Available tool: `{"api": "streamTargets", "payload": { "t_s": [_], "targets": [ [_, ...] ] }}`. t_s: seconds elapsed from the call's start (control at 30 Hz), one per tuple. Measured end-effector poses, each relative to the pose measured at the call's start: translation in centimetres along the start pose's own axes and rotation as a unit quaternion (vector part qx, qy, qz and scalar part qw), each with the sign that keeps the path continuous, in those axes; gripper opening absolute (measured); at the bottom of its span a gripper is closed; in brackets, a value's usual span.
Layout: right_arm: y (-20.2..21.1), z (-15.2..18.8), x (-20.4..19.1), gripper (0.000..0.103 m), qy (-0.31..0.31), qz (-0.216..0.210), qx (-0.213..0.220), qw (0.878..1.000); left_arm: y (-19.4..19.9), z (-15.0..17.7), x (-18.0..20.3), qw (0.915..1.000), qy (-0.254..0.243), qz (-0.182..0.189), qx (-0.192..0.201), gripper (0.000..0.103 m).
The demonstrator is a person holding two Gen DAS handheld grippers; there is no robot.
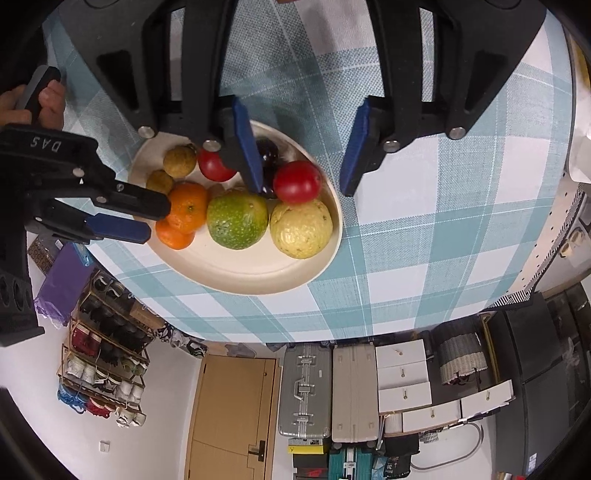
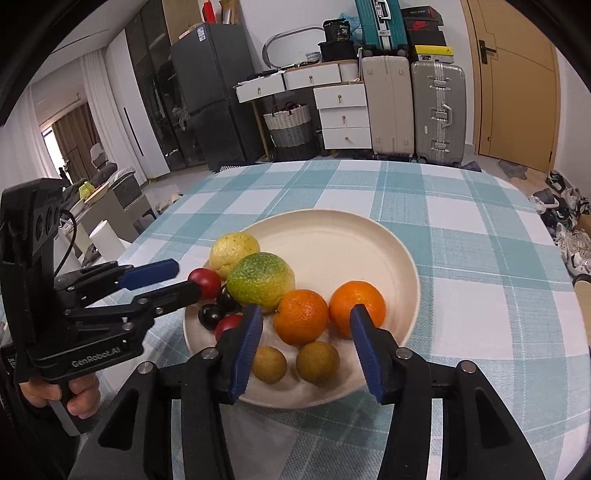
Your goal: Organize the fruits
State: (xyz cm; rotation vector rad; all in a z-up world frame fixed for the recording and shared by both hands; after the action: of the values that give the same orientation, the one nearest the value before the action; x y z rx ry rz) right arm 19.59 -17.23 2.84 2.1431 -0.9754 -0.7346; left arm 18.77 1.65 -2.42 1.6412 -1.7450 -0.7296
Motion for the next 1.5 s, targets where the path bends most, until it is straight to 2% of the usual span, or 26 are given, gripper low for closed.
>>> {"api": "streamTargets", "payload": {
  "t_s": [0.03, 0.07, 0.1, 0.13, 0.17, 0.23, 0.27, 0.33, 0.37, 0.4, 0.57, 0.8, 0.97, 1.5],
  "targets": [
    [0.2, 0.1, 0.0, 0.052, 0.001, 0.002, 0.001, 1.0, 0.4, 0.1, 0.0, 1.0, 0.001, 0.002, 0.004, 0.047],
    [0.5, 0.3, 0.1, 0.054, 0.001, 0.005, 0.002, 1.0, 0.8, 0.3, -0.1, 1.0, 0.003, 0.003, 0.008, 0.054],
    [0.7, 0.4, 0.1, 0.062, 0.001, 0.007, 0.004, 1.0, 1.2, 0.4, -0.2, 0.9999, 0.006, 0.003, 0.012, 0.064],
    [1.0, 0.6, 0.1, 0.071, 0.0, 0.008, 0.008, 1.0, 1.5, 0.6, -0.3, 0.9998, 0.01, 0.001, 0.016, 0.07],
    [1.4, 0.9, 0.2, 0.075, -0.003, 0.006, 0.016, 1.0, 2.0, 0.8, -0.4, 0.9997, 0.014, 0.001, 0.021, 0.079],
    [2.0, 1.3, 0.3, 0.09, -0.007, 0.003, 0.027, 1.0, 2.8, 1.3, -0.6, 0.9993, 0.02, 0.001, 0.03, 0.083],
    [2.4, 1.5, 0.3, 0.092, -0.009, 0.003, 0.032, 0.999, 3.0, 1.4, -0.7, 0.9993, 0.022, 0.002, 0.032, 0.084],
    [2.6, 1.8, 0.4, 0.101, -0.01, 0.003, 0.034, 0.999, 3.5, 1.9, -0.7, 0.9991, 0.026, 0.002, 0.034, 0.092],
    [2.8, 2.0, 0.4, 0.101, -0.01, 0.005, 0.036, 0.999, 3.8, 2.2, -0.8, 0.9988, 0.029, 0.004, 0.039, 0.101],
    [2.9, 2.1, 0.4, 0.102, -0.01, 0.006, 0.039, 0.999, 4.1, 2.4, -0.7, 0.9985, 0.031, 0.004, 0.046, 0.103],
    [3.6, 2.9, 0.3, 0.103, 0.002, 0.0, 0.055, 0.998, 5.0, 3.4, -0.3, 0.9975, 0.035, 0.015, 0.06, 0.103],
    [5.0, 3.7, 0.2, 0.103, 0.012, -0.012, 0.097, 0.995, 6.0, 4.4, 0.9, 0.9943, 0.027, 0.006, 0.103, 0.103],
    [5.7, 4.0, 0.1, 0.103, 0.02, -0.018, 0.122, 0.992, 6.4, 4.5, 0.9, 0.9921, 0.036, 0.005, 0.121, 0.103],
    [6.1, 4.5, -1.1, 0.103, 0.045, 0.004, 0.146, 0.988, 6.4, 4.7, 1.3, 0.9914, 0.026, -0.01, 0.128, 0.103]
  ]
}}
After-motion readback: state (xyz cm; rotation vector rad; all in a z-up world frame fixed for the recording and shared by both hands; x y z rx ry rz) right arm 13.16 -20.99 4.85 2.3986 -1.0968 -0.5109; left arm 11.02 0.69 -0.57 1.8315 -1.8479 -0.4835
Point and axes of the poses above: each gripper's, at about its wrist camera, not at the fingertips, and y roughly against the way its jaws point, x to its right, z to its underside, the point moved 1 cm from there along -y, roughly the way its jaws point, and after that the axes turned 6 degrees about -x, right-handed, at the moved point
